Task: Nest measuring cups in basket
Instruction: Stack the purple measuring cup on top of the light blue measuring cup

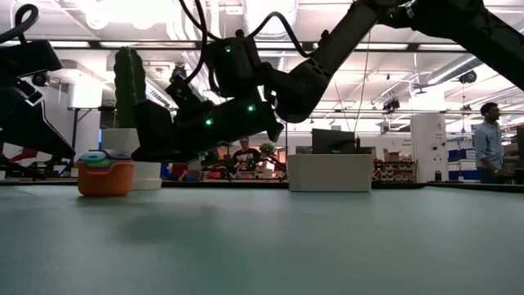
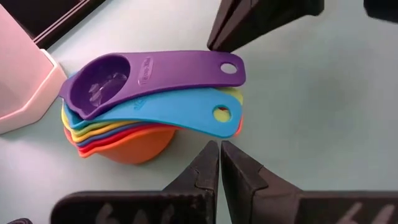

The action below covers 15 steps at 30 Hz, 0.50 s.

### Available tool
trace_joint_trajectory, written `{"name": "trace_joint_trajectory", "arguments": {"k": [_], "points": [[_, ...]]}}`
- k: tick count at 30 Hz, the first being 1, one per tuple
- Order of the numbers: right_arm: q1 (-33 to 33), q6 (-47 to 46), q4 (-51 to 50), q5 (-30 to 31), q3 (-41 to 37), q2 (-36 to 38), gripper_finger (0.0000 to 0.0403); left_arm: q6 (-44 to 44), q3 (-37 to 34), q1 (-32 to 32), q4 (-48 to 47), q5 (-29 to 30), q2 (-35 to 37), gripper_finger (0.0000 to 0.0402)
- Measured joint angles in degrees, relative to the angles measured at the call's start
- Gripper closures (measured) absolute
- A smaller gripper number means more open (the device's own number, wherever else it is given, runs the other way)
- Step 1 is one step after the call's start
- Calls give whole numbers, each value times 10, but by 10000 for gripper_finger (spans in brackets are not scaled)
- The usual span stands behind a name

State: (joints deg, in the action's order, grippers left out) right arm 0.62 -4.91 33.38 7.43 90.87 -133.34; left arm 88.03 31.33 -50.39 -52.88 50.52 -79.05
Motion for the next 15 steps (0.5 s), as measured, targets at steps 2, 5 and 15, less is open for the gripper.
{"name": "trace_joint_trajectory", "arguments": {"k": [2, 5, 15], "points": [[0, 3, -3, 13, 0, 0, 394, 0, 0, 0, 3, 0, 0, 402], [9, -7, -3, 17, 0, 0, 394, 0, 0, 0, 5, 1, 0, 402], [-4, -14, -1, -16, 50, -46, 394, 0, -3, 3, 12, 25, 0, 402]]}}
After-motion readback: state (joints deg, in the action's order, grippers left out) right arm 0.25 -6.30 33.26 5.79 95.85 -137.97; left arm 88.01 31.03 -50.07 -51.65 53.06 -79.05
